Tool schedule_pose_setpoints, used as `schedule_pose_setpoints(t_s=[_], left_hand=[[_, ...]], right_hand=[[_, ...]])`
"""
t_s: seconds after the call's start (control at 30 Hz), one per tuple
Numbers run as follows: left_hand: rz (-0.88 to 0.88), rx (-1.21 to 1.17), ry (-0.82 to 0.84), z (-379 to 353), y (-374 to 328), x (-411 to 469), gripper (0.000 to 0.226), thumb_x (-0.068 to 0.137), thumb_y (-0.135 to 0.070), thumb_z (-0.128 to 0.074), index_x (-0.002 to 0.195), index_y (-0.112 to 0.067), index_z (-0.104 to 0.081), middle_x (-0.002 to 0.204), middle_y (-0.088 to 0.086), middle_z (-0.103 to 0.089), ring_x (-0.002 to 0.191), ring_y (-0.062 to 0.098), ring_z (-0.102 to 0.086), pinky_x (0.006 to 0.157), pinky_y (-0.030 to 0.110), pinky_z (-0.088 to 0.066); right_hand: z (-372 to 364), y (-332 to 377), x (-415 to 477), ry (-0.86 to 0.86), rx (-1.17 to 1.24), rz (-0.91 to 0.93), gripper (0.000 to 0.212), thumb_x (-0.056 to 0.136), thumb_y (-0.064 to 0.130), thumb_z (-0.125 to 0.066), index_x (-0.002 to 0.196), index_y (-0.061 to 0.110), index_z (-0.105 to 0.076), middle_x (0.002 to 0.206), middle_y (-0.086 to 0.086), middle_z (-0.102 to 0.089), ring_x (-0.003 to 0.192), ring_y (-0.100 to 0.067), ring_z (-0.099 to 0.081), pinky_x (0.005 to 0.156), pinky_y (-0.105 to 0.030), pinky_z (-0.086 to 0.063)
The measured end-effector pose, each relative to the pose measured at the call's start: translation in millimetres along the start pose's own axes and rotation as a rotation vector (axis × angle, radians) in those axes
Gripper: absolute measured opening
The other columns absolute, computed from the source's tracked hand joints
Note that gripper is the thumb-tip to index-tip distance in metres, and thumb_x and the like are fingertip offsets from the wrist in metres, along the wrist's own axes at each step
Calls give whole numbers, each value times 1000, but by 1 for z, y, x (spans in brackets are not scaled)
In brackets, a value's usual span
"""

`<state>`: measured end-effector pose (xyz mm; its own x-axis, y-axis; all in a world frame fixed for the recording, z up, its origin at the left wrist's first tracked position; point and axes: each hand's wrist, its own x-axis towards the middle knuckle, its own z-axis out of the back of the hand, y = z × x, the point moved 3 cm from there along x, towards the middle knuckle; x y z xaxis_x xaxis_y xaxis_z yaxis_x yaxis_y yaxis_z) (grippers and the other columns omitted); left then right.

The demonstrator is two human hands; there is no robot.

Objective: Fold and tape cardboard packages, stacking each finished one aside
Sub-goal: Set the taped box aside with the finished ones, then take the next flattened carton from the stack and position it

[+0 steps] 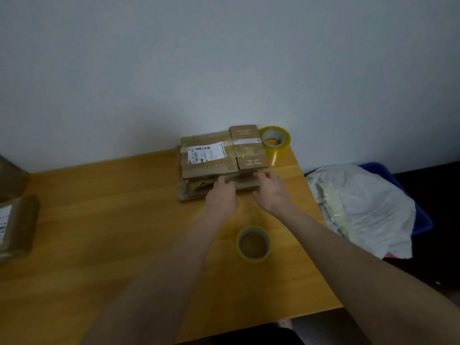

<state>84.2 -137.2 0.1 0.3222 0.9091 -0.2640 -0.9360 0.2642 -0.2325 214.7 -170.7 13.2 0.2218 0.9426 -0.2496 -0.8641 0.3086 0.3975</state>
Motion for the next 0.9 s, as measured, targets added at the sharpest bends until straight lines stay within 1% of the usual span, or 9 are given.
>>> schedule_pose_setpoints(t_s=[0.1,0.2,0.33,0.47,0.6,0.7,0.77,0.83,0.9], left_hand=[[24,-4,45,-10,-17,6,46,91,-22,-59,135,-18,-47,147,7,-28,128,26,-40,94,39,-47],[66,0,118,-24,-28,9,52,89,-27,-63,136,-15,-45,147,9,-28,125,28,-46,94,39,-45],[192,-36,231,-48,-44,2,54,86,-26,-65,136,-14,-46,143,10,-32,123,31,-47,96,42,-43],[244,46,298,-74,-61,-12,51,89,-27,-59,136,-15,-44,136,11,-40,122,32,-46,94,45,-44],[193,196,410,-81,-66,-13,46,89,-26,-56,133,-15,-46,132,12,-43,126,35,-42,95,48,-44],[175,260,429,-85,-64,-16,35,93,-17,-47,128,-16,-50,128,11,-49,119,31,-51,91,42,-46],[166,235,411,-89,-61,-19,33,94,-12,-44,124,-19,-56,127,8,-53,116,28,-55,89,39,-47],[123,191,415,-94,-62,-19,32,93,-13,-48,121,-24,-60,127,5,-57,116,26,-56,89,36,-47],[51,137,413,-101,-69,-18,31,90,-15,-53,118,-23,-62,125,5,-59,115,26,-56,89,35,-47]], right_hand=[[6,-23,11,27,-10,-1,48,91,23,-57,137,18,-43,139,-12,-37,125,-32,-40,105,-40,-37],[8,-43,24,62,-15,26,45,91,23,-56,134,17,-45,137,-12,-38,124,-33,-41,104,-40,-38],[2,-64,40,158,-2,90,44,93,25,-54,136,18,-44,137,-12,-36,124,-33,-41,103,-44,-40],[-11,-82,44,254,-26,108,49,93,27,-57,139,21,-41,138,-10,-36,123,-32,-44,99,-42,-45],[-26,-87,48,306,3,152,50,92,25,-58,139,20,-40,138,-11,-38,124,-32,-44,99,-40,-43],[-37,-81,50,348,65,178,50,92,22,-57,139,21,-40,140,-10,-36,126,-30,-42,102,-40,-42],[-42,-78,51,355,74,188,49,92,21,-57,139,21,-41,141,-9,-36,126,-30,-42,103,-41,-42],[-43,-76,53,356,68,191,49,93,21,-57,139,22,-41,140,-8,-35,124,-29,-44,100,-41,-44],[-42,-75,57,341,67,192,48,94,20,-55,140,22,-40,139,-8,-36,119,-29,-47,95,-38,-46]])
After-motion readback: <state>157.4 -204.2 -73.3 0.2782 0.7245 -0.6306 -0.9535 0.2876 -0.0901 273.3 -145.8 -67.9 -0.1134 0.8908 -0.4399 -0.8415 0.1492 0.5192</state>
